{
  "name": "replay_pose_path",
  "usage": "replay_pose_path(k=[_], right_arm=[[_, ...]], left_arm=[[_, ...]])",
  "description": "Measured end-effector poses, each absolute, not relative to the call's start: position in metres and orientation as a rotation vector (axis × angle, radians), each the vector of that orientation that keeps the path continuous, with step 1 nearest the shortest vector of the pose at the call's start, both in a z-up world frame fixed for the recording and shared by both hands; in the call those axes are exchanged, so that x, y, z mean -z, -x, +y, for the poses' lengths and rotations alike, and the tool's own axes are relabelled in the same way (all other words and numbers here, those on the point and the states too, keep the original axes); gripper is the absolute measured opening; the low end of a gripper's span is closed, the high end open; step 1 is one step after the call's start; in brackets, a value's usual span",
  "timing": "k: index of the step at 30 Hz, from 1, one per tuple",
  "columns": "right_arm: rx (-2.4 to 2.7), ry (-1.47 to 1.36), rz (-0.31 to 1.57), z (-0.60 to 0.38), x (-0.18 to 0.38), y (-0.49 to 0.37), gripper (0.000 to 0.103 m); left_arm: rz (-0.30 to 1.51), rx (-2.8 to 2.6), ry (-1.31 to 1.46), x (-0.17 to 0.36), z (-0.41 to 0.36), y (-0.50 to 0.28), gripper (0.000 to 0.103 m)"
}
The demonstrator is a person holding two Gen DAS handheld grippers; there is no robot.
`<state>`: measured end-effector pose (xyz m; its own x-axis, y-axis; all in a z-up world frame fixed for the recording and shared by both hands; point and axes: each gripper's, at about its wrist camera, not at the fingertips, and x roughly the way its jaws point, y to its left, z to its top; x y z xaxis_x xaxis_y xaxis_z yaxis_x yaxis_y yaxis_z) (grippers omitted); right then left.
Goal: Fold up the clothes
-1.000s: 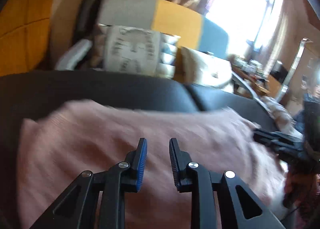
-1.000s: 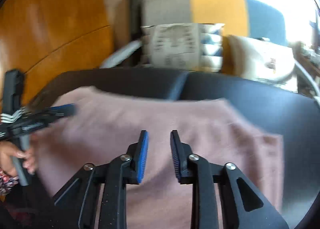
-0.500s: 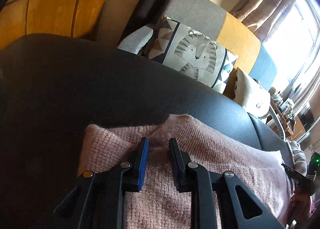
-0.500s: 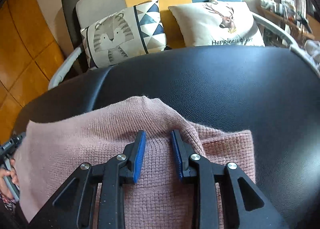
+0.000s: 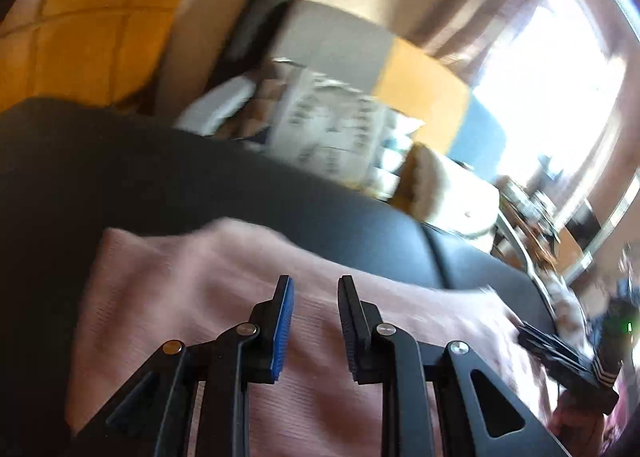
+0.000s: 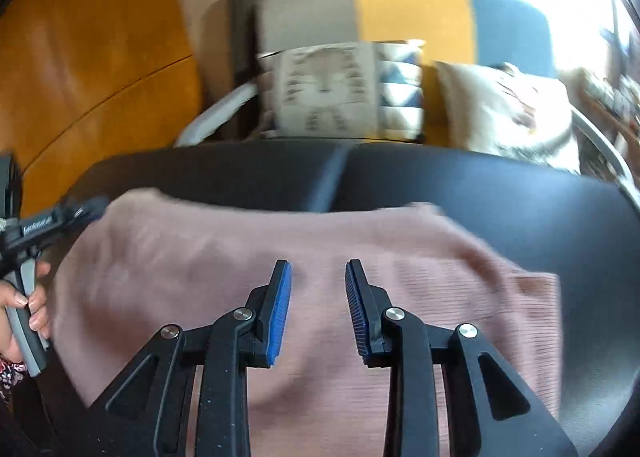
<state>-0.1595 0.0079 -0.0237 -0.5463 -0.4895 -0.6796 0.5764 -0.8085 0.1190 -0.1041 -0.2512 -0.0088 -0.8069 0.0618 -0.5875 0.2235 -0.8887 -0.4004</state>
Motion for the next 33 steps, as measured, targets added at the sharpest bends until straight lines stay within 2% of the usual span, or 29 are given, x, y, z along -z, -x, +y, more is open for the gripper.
replay_pose_path(k=[4,7,9,13,19,23,28,33], right_arm=[[2.270,-0.972,0.239,-0.021,0.034,0.145,0.031],[2.274,-0.987,0.333,-0.031,0.049,0.139,0.032],[2.271,-0.989,0.312,-0.028,0.049,0.138,0.032],[2.267,-0.962,0.154,-0.011,0.028,0.157,0.032],[2.333,-1.146,0.220,-0.001,0.047,0.226,0.032],[2.307,-1.171,0.043,0.024,0.060,0.249,0.032],[2.375,-1.181,-0.037,0.037,0.060,0.255,0.032],[2.348,-1.094,-0.043,0.026,0.035,0.213,0.032]], left_arm=[[0.444,2.920,-1.055,0.021,-0.181,0.107,0.023],[0.312,2.883,-1.120,0.042,-0.162,0.109,0.023],[0.340,2.881,-1.130,0.044,-0.165,0.110,0.023],[0.432,2.877,-1.159,0.036,-0.181,0.117,0.023],[0.445,2.689,-1.138,0.037,-0.249,0.157,0.023],[0.553,2.579,-1.150,0.058,-0.297,0.158,0.023],[0.747,2.629,-1.074,0.072,-0.326,0.143,0.023],[0.708,2.620,-1.054,0.059,-0.314,0.136,0.023]])
